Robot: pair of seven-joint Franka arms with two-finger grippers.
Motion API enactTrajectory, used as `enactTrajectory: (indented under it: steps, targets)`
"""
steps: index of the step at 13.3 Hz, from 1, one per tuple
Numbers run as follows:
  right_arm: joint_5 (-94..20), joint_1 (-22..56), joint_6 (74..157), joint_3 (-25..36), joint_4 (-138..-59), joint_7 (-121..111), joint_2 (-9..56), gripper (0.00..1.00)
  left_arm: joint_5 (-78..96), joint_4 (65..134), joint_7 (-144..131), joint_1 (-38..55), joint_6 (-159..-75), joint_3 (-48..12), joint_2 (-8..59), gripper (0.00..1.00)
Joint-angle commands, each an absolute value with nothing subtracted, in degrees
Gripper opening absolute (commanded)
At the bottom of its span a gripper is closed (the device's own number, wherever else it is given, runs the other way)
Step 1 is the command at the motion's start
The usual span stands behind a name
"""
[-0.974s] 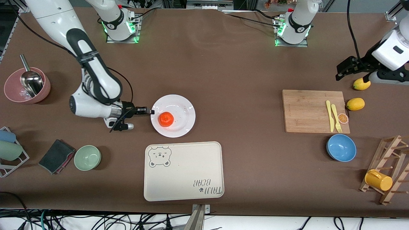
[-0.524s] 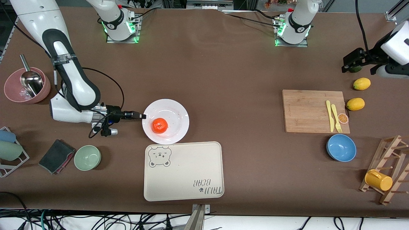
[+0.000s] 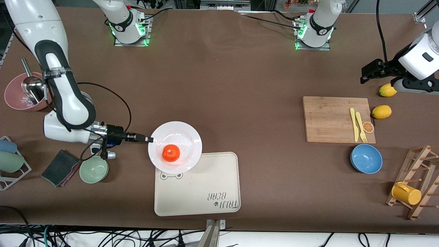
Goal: Place orange and plate with both arms
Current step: 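Slide the plate with the right gripper onto the bear tray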
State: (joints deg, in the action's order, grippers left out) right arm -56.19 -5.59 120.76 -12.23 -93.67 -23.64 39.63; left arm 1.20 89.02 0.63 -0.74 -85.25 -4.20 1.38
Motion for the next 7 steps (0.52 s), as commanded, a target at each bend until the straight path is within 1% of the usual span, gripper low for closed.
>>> enactTrajectory:
  steps: [1,4,7]
  targets:
    - [-58.18,-5.72,119.88,-12.83,-83.96,-24.87,48.14,0.0,0.53,87.01,1.14,-0.44,-83.94,-4.31,2.2,1.0]
    - [-60.9,-4.75,120.49,-12.92,-76.84,-24.08,53.59,0.0,0.44,87.01,1.14,-0.44,-83.94,-4.31,2.37,1.0]
    - [-63.61,-2.12,126.28,-12.92,-72.96,-23.82,57.38,0.0,0.18,87.01,1.14,0.26,-83.94,-4.31,2.37,1.0]
